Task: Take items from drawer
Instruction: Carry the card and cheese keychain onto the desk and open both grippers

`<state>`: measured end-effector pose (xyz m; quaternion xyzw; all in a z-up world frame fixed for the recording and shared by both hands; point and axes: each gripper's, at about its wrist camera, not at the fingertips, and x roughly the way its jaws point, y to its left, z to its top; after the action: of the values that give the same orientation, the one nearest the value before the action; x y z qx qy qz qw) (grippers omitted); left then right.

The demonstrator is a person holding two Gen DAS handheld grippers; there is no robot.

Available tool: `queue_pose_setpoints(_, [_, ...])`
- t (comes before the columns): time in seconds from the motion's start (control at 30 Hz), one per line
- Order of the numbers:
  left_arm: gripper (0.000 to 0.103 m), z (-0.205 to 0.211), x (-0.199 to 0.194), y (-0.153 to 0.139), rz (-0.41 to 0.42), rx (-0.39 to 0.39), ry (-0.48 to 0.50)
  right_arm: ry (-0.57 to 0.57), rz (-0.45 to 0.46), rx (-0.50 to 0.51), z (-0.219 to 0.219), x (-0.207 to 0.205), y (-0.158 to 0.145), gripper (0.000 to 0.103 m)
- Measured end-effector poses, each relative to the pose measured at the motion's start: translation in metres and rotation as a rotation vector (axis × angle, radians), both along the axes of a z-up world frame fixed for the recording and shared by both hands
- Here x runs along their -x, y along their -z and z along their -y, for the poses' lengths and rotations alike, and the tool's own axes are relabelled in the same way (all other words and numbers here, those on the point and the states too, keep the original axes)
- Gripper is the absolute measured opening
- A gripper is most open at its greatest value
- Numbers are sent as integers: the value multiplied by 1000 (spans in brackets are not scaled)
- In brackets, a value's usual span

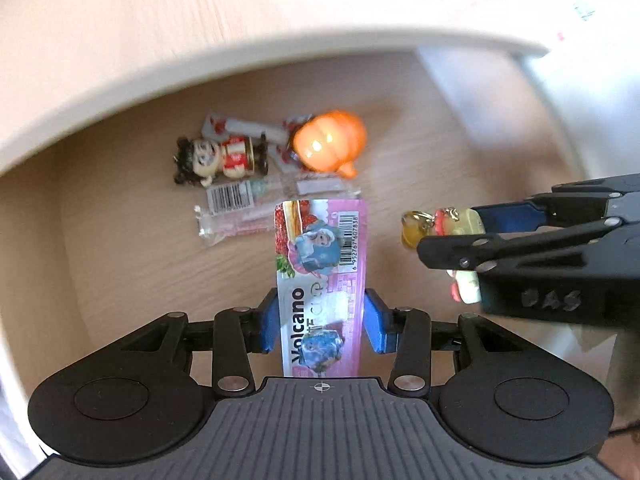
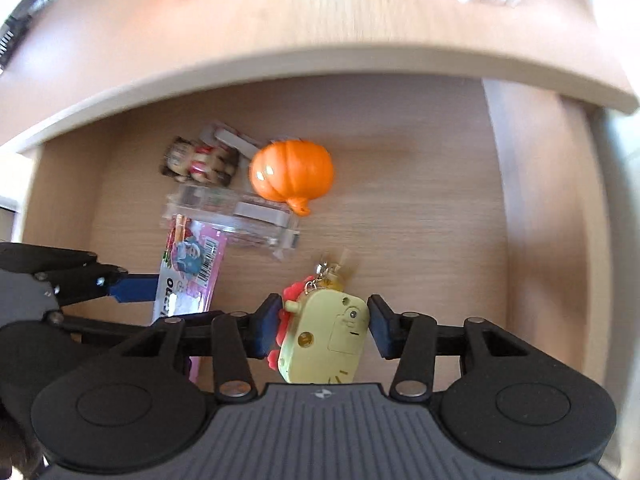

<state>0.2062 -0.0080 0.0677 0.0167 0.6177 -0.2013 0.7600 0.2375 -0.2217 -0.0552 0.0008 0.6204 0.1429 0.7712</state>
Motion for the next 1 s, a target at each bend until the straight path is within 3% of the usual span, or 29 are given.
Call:
queue_pose_setpoints(0.17, [46,-30,26,-79,137,116,-48,43,179,-102,15,26,-80,45])
queue_pose_setpoints(0.3, [46,-62,27,-152,341,165,-104,81,398,-154,36,36,-161,45])
queue_pose_setpoints(0.37, [46,-112,33,-169,431,185,-130,96,488,-170,48,30,-195,45])
queue_pose_setpoints(0.47, [46,-105,-7,-183,499,166,-147,104,593,-136,52,17,-227,45])
queue_pose_setpoints(0.5, [46,-97,-29,-167,512,154,-147,109,615,-117,49,11,-232,45])
queue_pose_setpoints(0.57, [46,-99,-45,-168,528,141,-157,127,635,-107,53,-1,-238,45])
queue_pose_setpoints(0.63, [46,-75,-76,-129,517,154,-178,142,635,-117,57,-12,-237,45])
queue_pose_setpoints(0.73, [47,-74,-117,-96,443,193,-203,147,615,-129,56,-28,-229,45])
queue_pose_setpoints(0.77, [47,-69,-129,-72,408,193,-207,147,604,-134,55,-33,-224,45])
queue_pose_setpoints(0.8, [47,-56,-141,-25,372,184,-204,149,593,-138,55,-39,-220,45])
queue_pose_setpoints(0.83, [47,-52,-156,-5,343,171,-202,152,581,-142,55,-44,-218,45])
queue_pose_setpoints(1.0, [48,-49,-182,40,284,122,-222,193,540,-149,60,-60,-194,45])
